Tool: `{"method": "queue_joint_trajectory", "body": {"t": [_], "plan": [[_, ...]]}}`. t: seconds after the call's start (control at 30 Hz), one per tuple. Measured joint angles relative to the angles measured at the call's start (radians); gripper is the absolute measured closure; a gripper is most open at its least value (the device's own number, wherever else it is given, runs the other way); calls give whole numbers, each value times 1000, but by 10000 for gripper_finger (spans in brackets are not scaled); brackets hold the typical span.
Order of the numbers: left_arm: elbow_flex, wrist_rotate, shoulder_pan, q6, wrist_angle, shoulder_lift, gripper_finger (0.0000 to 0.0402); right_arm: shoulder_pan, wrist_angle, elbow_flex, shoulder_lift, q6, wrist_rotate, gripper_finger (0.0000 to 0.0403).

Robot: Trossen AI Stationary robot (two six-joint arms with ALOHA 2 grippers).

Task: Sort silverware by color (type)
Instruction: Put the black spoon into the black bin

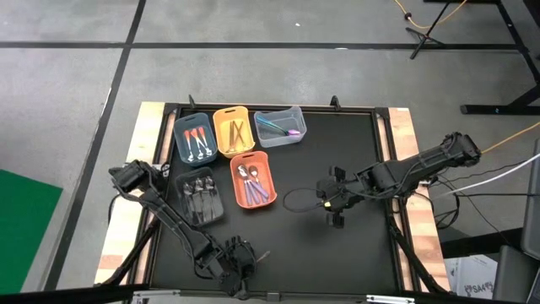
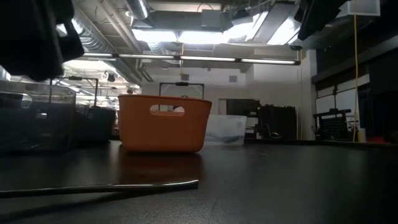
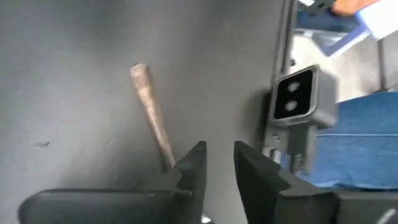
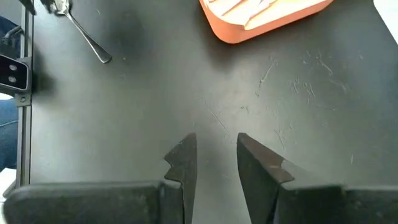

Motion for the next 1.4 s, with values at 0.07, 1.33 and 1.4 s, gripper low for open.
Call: {"method": "queue_joint_trajectory", "body": {"t": [0.07, 1.33, 1.4], "plan": [[0, 1, -3, -1, -6, 10, 315, 0, 4, 0, 0, 0, 0, 302], [1, -15, -18, -25, -55, 121, 369, 0, 17, 1, 0, 0, 2, 302], [0, -15, -18, -26, -55, 122, 382, 0, 17, 1, 0, 0, 2, 302]]}}
